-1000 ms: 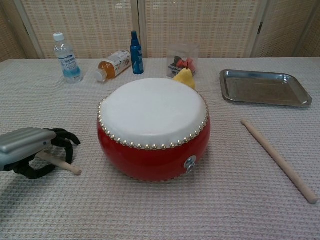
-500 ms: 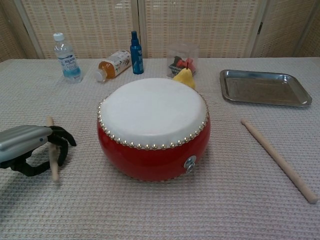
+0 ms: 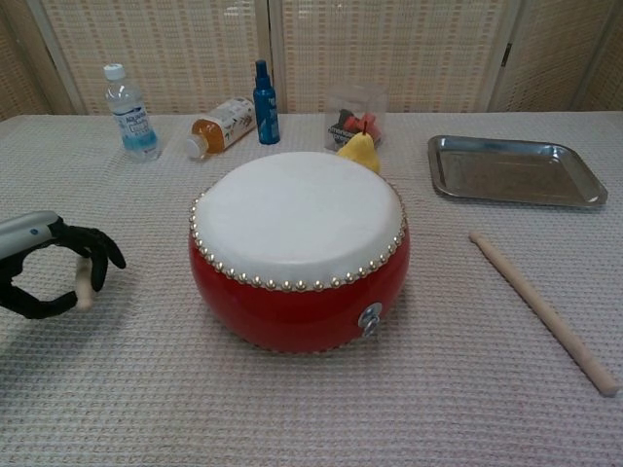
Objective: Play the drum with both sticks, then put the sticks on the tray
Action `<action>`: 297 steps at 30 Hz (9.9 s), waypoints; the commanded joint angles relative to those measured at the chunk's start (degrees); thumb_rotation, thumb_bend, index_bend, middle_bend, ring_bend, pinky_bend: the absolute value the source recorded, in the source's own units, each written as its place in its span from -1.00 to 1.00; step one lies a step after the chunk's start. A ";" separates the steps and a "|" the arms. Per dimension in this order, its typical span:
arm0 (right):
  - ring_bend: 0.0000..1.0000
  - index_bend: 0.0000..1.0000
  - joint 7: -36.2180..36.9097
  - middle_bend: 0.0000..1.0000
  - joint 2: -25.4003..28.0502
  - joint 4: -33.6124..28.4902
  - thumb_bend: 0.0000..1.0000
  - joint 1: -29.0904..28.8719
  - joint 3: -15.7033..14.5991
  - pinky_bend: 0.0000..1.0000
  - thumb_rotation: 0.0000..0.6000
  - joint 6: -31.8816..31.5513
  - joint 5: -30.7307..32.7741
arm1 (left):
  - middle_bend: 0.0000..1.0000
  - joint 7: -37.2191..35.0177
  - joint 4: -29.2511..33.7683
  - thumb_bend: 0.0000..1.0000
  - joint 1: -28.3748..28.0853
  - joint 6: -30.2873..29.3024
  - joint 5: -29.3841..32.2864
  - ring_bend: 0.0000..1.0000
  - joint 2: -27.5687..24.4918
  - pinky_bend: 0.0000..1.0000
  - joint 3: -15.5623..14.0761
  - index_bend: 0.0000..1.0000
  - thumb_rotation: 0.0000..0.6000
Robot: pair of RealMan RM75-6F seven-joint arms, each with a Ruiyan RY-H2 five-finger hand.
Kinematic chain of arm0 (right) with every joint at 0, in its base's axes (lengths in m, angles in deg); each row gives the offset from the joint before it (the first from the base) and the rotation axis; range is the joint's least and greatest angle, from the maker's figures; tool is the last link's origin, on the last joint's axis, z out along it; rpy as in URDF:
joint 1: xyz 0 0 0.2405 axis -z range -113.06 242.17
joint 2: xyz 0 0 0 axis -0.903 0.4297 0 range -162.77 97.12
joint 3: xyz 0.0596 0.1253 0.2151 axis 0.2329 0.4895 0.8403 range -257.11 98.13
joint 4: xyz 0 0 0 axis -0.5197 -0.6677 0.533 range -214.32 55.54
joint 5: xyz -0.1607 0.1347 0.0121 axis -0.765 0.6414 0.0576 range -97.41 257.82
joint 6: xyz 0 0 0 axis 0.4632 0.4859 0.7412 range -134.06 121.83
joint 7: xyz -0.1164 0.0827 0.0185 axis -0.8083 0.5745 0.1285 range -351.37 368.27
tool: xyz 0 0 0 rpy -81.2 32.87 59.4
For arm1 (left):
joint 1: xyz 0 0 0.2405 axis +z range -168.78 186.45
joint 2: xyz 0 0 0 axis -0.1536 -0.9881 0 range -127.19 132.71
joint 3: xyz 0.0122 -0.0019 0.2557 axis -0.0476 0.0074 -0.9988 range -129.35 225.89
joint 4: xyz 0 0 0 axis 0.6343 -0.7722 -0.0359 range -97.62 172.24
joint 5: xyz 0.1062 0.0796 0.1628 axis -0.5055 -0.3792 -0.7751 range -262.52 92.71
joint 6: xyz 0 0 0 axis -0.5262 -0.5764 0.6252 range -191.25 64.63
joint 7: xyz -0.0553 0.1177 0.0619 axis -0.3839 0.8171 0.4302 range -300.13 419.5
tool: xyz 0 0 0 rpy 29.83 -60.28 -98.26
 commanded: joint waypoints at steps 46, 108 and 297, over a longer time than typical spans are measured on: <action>-1.00 -1.00 1.57 -1.00 5.00 -4.47 -0.72 -1.64 -0.23 -1.00 1.00 5.43 2.54 | -0.20 -105.37 -11.33 -0.14 -7.06 3.68 -16.38 -0.46 -14.72 -0.32 -10.50 0.22 1.00; -1.00 -1.00 2.85 -1.00 6.02 -3.68 -0.72 -3.45 0.44 -1.00 1.00 7.27 4.53 | 0.18 -80.73 -6.10 -0.48 -3.16 2.03 -10.41 0.09 -3.98 0.14 -4.89 0.10 0.34; -1.00 -0.12 -0.10 -1.00 -20.71 12.77 -0.15 -25.40 -1.15 -1.00 1.00 37.96 14.39 | 1.00 -1.73 -5.20 0.74 -3.26 -7.76 -6.55 1.00 -7.46 1.00 2.02 1.00 1.00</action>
